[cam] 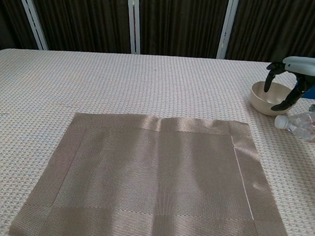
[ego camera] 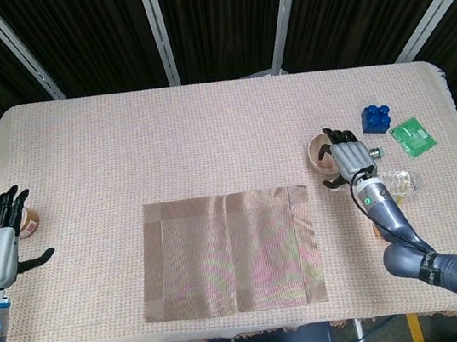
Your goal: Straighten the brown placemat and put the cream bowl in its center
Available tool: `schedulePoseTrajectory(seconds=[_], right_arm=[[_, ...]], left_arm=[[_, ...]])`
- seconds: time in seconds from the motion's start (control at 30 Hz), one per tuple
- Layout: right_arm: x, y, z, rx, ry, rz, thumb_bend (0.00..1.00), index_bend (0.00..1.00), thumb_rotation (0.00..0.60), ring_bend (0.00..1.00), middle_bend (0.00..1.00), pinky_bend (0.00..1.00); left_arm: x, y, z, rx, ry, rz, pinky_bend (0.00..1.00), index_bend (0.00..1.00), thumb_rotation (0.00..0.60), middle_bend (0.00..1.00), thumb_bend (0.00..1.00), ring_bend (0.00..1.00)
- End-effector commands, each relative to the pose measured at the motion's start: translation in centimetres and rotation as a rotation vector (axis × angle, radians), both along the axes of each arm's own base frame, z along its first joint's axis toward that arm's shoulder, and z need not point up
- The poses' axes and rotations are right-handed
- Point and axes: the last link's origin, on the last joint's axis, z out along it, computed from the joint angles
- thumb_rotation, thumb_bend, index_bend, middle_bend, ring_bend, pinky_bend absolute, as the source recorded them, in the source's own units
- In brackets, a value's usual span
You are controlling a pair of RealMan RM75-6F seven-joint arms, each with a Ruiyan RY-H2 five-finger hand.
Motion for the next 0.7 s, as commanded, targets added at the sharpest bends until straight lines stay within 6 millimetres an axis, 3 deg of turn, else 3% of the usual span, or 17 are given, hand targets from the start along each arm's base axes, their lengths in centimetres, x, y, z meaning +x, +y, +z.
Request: schedulePoseTrajectory(seconds=[0.03, 0.3, 0.6, 0.7], right_arm=[[0.1, -0.3, -0.8, 0.005, 0.010, -0.006, 0.14, 0.40, 0.600, 0.00, 0.00, 0.00], [0.3, -0.8, -2.2, 0.008, 0.048, -0.010, 0.22, 0.41, 0.600, 0.00, 0.00, 0.00], [0.1, -1.3, -3.6, 0.006, 0.121, -0.001, 0.40, 0.52, 0.600, 0.00, 0.00, 0.00], [0.0, -1.3, -3.9, 0.010, 0.129, 0.001, 0.42, 0.56, 0.600, 0.00, 0.00, 0.00]], left_arm=[[0.0, 0.0, -0.1, -0.002, -0.001, -0.001, 0.00, 0.00, 0.600, 0.00, 0.00, 0.00], [0.1, 0.0, -0.3, -0.009, -0.001, -0.008, 0.00, 0.00, 0.600, 0.00, 0.00, 0.00], [0.1, 0.1, -0.3, -0.009, 0.000, -0.005, 0.00, 0.00, 0.600, 0.00, 0.00, 0.00], [0.0, 0.1, -0.3, -0.009, -0.001, -0.001, 0.00, 0.00, 0.600, 0.00, 0.00, 0.00]])
